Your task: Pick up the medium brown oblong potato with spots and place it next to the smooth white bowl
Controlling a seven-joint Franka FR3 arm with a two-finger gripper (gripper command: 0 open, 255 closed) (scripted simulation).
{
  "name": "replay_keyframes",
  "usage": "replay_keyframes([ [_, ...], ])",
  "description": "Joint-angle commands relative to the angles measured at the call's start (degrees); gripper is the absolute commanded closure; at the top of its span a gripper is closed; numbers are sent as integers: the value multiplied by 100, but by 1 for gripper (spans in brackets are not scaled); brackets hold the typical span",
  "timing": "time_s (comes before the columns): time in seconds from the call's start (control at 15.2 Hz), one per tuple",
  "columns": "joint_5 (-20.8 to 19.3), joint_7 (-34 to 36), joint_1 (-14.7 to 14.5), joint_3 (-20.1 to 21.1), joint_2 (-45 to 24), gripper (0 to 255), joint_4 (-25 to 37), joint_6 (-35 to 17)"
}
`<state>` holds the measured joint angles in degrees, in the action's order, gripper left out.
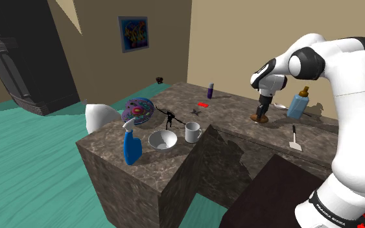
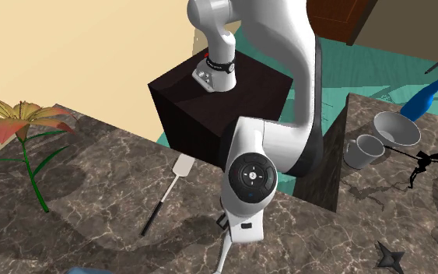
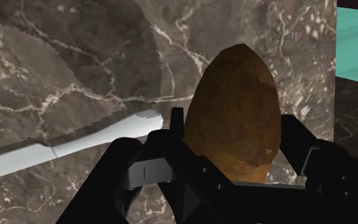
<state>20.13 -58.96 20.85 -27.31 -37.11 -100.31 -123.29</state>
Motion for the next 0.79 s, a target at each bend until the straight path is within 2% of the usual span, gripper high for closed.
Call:
replay_keyframes([
  [0.0, -53, 21, -19, -42, 101, 255, 12, 108],
  [0.73, -326, 177, -143, -230, 611, 255, 127, 690],
])
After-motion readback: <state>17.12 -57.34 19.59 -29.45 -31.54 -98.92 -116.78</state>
